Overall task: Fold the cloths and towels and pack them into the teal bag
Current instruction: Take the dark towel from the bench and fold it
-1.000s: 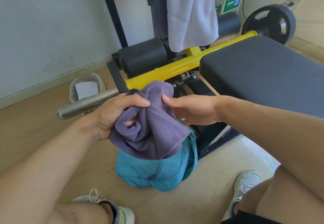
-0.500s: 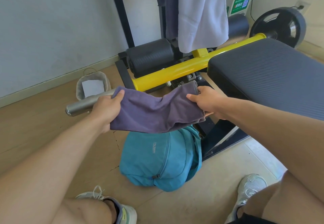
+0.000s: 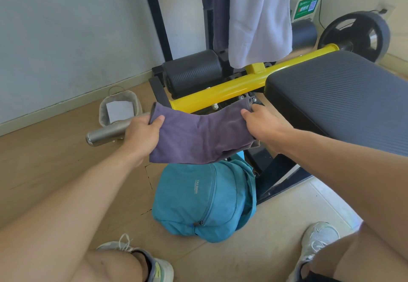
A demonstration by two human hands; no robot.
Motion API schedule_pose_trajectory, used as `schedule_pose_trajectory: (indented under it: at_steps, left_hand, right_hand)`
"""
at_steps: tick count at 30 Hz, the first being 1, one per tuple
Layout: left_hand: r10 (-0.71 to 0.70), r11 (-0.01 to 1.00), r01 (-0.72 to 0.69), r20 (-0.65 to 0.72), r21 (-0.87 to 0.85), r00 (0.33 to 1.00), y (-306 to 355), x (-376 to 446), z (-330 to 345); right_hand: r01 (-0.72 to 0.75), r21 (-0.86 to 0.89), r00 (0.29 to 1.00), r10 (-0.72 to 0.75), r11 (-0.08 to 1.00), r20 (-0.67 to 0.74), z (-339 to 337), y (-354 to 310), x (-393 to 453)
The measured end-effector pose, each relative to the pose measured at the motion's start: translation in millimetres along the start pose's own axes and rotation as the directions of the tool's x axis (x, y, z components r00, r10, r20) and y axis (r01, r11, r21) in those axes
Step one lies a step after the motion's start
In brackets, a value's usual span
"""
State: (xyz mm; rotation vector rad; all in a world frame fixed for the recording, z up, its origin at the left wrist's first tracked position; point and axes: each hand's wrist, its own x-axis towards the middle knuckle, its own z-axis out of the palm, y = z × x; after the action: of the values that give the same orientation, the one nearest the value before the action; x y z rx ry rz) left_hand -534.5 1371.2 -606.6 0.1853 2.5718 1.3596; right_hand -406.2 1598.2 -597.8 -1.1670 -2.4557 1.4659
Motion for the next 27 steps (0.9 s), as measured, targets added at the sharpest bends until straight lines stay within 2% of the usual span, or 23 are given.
schedule_pose_trajectory:
  at_steps: [3, 8, 10, 14, 17, 20, 27]
  left_hand:
    - [0.163, 0.961, -0.164, 0.026, 0.222, 0.986, 5, -4, 5]
    - [0.316, 0.914, -0.307, 0.008, 0.265, 0.949, 16, -11, 9]
    - [0.328, 0.908, -0.322, 0.022, 0.268, 0.944, 19, -14, 11]
    - [0.295, 0.890, -0.327, 0.145, 0.318, 0.944, 24, -25, 22]
    - [0.232, 0.862, -0.314, 0.242, 0.398, 0.942, 30, -41, 35]
    - [0.233, 0.805, -0.366, 0.319, 0.467, 0.919, 32, -52, 44]
    - [0.214, 0.846, -0.364, 0.376, 0.391, 0.902, 31, -57, 51]
  right_hand:
    - [0.090, -0.004, 0.996, -0.090, 0.996, -0.003, 6, -6, -7]
    - [0.133, -0.002, 0.988, -0.132, 0.991, 0.079, 17, -8, -21]
    - [0.121, 0.009, 0.985, -0.121, 0.993, 0.122, 22, -8, -25]
    - [0.120, 0.028, 0.977, -0.123, 0.992, 0.175, 29, -9, -32]
    - [0.168, 0.022, 0.965, -0.169, 0.986, 0.202, 36, -8, -38]
    - [0.227, -0.027, 0.948, -0.215, 0.973, 0.235, 44, -9, -45]
    - [0.305, -0.054, 0.925, -0.282, 0.951, 0.256, 52, -5, -52]
